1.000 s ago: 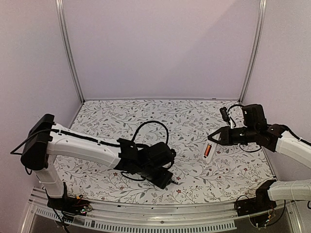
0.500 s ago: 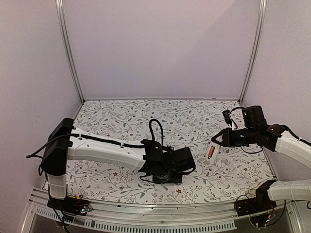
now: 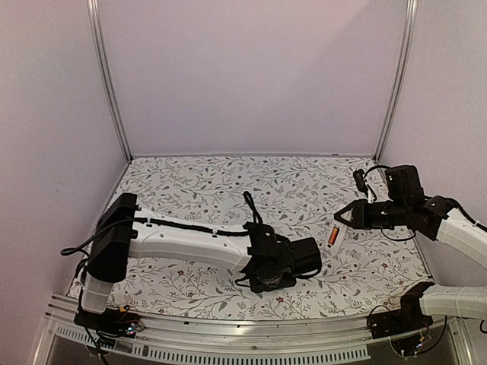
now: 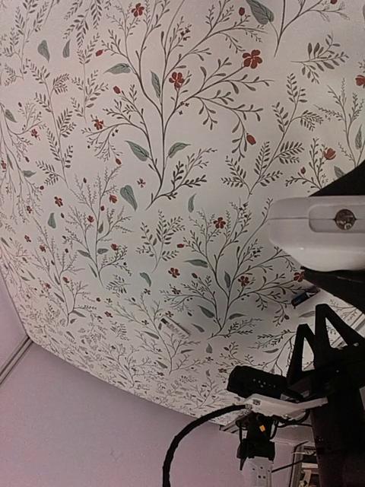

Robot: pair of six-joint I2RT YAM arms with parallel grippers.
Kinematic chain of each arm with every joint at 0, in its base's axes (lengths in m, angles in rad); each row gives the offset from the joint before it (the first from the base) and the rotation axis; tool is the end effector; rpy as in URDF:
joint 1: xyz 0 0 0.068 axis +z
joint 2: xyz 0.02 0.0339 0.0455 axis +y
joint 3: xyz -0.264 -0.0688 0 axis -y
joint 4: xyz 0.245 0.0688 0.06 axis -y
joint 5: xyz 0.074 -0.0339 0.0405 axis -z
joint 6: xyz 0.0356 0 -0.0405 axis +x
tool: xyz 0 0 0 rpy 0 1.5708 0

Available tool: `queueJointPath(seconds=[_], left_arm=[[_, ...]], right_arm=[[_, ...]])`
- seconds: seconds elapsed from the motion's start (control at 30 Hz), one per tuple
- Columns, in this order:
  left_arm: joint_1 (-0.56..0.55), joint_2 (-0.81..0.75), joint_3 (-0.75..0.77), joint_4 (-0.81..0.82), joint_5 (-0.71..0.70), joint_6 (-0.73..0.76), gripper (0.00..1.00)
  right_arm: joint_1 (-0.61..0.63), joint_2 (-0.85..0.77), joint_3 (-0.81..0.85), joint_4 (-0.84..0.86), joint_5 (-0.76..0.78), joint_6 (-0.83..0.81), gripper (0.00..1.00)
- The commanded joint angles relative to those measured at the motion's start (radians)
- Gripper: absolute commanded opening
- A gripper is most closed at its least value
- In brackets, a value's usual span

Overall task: Load the batteries into the remote control
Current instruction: Pick up the battery from the center of the board.

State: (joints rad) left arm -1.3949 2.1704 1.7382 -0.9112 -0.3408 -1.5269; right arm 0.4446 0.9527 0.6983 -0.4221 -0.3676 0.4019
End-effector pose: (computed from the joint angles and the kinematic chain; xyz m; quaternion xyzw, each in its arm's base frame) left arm 0.0889 -0.4319 0.1785 -0.0838 0.9758 -0.0927 0.1797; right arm 0.1776 0.0988 0.2579 -0.0979 0.8846 0.3249 0.3199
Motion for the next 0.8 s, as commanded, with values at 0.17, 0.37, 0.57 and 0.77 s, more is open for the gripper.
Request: queueJointPath(seconds=[0.17, 0.37, 0.57, 0.77], left_arm=[[0.017, 0.082, 0.069, -0.065, 0.015, -0.036, 0.53], [0.034, 0.102, 0.074, -0.076, 0.031, -0.048, 0.53], [0.053, 0.123, 0.074, -0.074, 0.058, -0.045, 0.52], [0.059, 0.136, 0.076, -0.067, 0.076, -0.03, 0.43]], right_arm=[[-0.006, -0.04, 0.005, -0.04, 0.03, -0.025, 0.0], [-0.01, -0.03, 0.021, -0.044, 0.028, -0.036, 0.0], [-0.013, -0.023, 0.032, -0.054, 0.033, -0.045, 0.0], [-0.018, -0.006, 0.041, -0.057, 0.032, -0.055, 0.0]])
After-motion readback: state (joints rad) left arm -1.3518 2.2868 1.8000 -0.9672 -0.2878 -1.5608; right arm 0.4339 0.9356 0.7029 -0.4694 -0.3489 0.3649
